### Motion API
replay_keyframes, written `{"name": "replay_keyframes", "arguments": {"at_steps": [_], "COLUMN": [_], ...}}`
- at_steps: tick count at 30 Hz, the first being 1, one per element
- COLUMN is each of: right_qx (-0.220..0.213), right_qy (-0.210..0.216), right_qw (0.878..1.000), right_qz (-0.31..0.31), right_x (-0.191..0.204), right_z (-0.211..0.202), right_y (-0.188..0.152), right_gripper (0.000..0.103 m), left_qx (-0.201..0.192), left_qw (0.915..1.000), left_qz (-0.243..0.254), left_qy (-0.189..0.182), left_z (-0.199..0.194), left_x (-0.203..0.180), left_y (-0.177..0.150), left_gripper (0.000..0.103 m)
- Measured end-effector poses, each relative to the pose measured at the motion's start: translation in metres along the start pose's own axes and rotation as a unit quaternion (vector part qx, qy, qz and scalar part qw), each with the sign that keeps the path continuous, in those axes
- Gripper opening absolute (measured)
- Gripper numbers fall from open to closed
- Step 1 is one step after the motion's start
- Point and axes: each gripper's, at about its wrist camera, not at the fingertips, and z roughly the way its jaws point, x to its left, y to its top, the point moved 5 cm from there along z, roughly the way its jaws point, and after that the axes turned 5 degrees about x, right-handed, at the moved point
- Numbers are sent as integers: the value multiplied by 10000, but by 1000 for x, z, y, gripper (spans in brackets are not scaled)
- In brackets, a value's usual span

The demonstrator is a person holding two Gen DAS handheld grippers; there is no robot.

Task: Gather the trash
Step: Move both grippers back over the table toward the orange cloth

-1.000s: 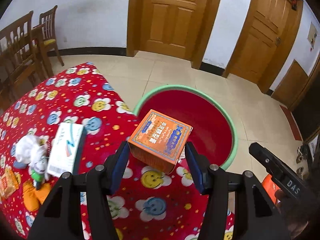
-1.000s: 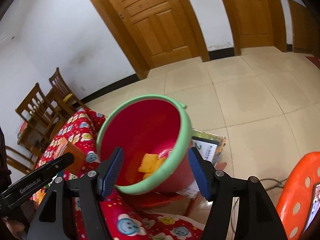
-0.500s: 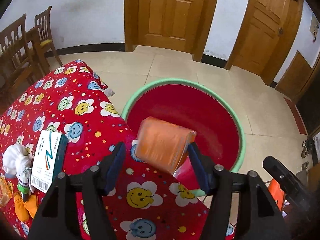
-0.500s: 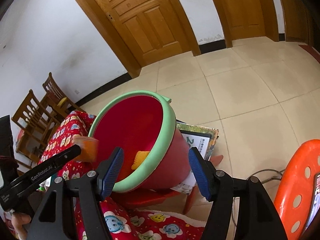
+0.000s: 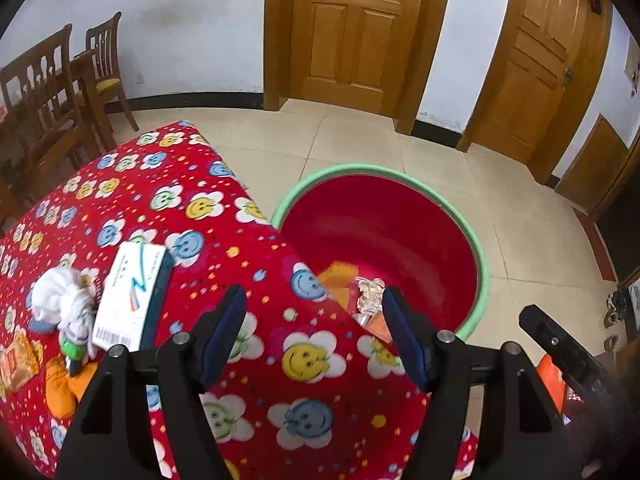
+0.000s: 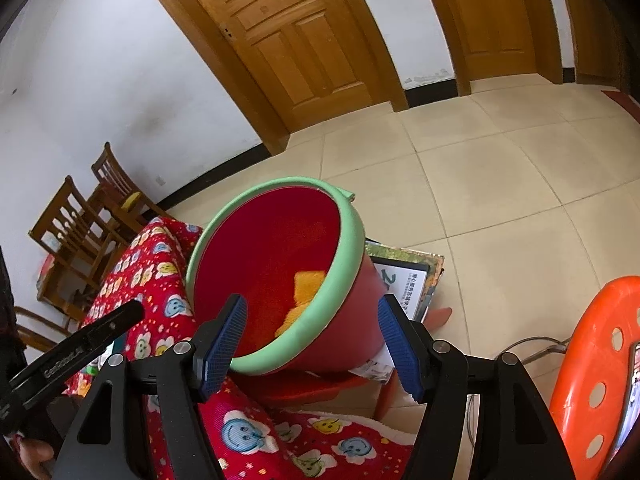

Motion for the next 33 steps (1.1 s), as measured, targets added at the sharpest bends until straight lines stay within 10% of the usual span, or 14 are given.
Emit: {"name": "replay_keyframes", "arguments": {"at_steps": [33], "right_qx": [225], "right_qy": [489], "right_qw": [9942], "right_qz": [-929], "right_x": [90], "right_z": [-21], "right_y": [-46], "right_gripper": [73], "left_qx": [-425], "left_qw": [9887], "left_qz": [-1233], "left_qy": [742], "left_z": [-105], "left_x": [124], "left_y": [-75], "left_gripper": [71]}}
